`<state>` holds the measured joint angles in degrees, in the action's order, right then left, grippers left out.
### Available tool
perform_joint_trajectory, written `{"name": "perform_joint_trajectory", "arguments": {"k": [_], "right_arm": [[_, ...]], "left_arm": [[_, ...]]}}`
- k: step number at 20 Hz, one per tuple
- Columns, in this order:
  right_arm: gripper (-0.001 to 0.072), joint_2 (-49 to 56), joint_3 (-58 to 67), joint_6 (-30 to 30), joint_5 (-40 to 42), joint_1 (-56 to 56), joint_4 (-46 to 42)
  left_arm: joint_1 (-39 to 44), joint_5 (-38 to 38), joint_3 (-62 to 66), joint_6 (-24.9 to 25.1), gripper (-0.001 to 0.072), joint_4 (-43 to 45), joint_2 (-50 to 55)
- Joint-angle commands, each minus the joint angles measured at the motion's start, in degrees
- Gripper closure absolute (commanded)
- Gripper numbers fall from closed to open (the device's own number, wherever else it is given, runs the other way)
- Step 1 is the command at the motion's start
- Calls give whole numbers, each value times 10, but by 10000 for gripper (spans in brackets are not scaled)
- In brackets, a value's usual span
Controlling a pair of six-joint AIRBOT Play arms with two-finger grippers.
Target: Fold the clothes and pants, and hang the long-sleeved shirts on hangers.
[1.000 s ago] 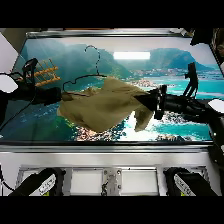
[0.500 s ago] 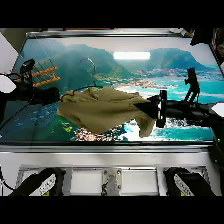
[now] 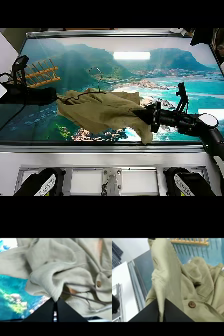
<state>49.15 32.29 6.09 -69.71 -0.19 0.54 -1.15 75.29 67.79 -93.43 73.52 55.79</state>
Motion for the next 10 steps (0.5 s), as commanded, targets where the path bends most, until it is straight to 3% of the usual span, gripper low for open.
{"name": "perform_joint_trajectory", "arguments": {"k": [1,5,10], "right_arm": [[708,8,-18,-33,7,18,37],[707,20,-19,-50,16,54,77],[707,21,-19,-97,35,74,135]], "left_arm": [[38,-2,1,0,698,1,-37],[94,-1,16,-18,699,16,-47],[166,37,135,-40,699,46,-9]]}}
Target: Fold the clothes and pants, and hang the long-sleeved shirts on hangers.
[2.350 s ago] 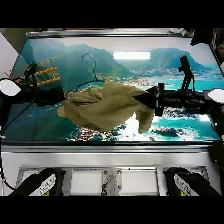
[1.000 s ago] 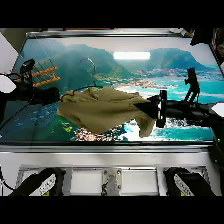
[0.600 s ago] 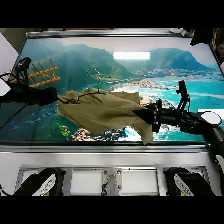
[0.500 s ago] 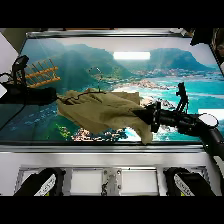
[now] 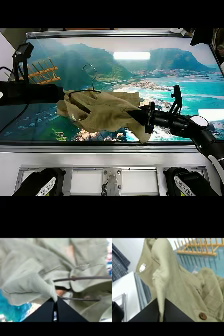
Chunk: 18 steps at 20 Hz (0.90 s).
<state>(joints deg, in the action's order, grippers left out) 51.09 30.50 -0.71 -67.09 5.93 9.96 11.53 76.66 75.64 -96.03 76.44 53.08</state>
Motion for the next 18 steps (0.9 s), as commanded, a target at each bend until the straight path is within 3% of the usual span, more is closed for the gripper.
{"name": "perform_joint_trajectory", "arguments": {"k": [1,5,8,11,18], "right_arm": [[707,2,-1,-40,9,18,51],[707,25,-1,-67,7,37,75],[707,54,-1,-126,-2,57,129],[707,101,-1,-169,-88,61,199],[706,130,0,-169,-110,69,203]], "left_arm": [[64,34,85,-16,699,21,33],[142,42,180,-19,698,21,89],[173,59,252,-19,699,22,128],[179,111,318,-22,698,37,160],[179,169,344,-35,698,47,172]]}}
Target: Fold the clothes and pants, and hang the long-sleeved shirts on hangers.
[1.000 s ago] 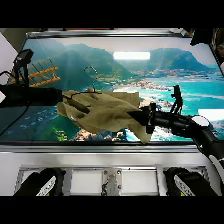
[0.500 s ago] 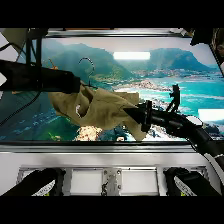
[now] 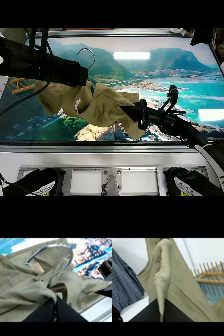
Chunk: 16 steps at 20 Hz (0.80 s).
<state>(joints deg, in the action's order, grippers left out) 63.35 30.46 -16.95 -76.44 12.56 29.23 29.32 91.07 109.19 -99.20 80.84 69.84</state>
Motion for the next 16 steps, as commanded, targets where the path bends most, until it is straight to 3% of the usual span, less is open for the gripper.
{"name": "perform_joint_trajectory", "arguments": {"k": [1,4,5,6,7,16], "right_arm": [[707,7,0,-7,-16,3,10],[707,7,0,-7,-16,3,10],[707,7,0,-7,-16,3,10],[707,7,0,-7,-16,3,10],[707,7,0,-7,-16,3,10],[707,5,4,-7,-16,-2,31]], "left_arm": [[1,27,9,-3,697,-2,4],[1,35,9,-2,692,-29,4],[1,35,9,-2,501,-29,4],[1,35,9,-2,230,-28,3],[1,33,9,-2,149,-28,2],[-4,-39,11,-3,150,-23,-85]]}}
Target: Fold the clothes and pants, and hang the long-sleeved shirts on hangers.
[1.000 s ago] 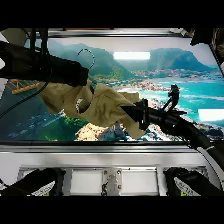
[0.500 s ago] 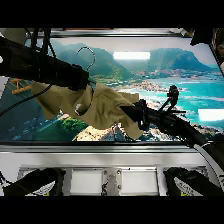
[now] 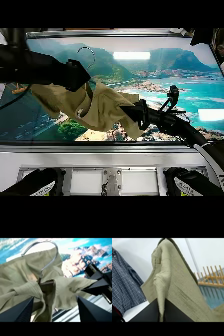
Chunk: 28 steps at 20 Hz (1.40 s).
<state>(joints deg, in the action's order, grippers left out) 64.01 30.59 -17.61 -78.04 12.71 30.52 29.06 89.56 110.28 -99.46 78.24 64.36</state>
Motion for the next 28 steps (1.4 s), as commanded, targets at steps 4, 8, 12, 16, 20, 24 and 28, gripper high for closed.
{"name": "perform_joint_trajectory", "arguments": {"k": [4,8,12,16,20,24,28], "right_arm": [[707,-32,33,2,49,-41,12],[707,-90,62,13,126,-118,3],[707,-163,78,26,219,-214,-14],[707,-226,92,26,308,-333,-29],[707,-253,128,31,393,-449,-65],[707,-253,175,30,477,-540,-66],[707,-238,243,30,583,-620,-66]], "left_arm": [[-1,-25,0,-4,539,22,-63],[-1,-26,0,-4,697,48,-78],[-1,-28,-13,-4,697,48,-77],[-1,-28,-65,-4,697,48,-77],[-1,-68,-110,-4,697,47,-77],[-1,-101,-128,8,697,47,-77],[-1,-118,-129,18,697,48,-77]]}}
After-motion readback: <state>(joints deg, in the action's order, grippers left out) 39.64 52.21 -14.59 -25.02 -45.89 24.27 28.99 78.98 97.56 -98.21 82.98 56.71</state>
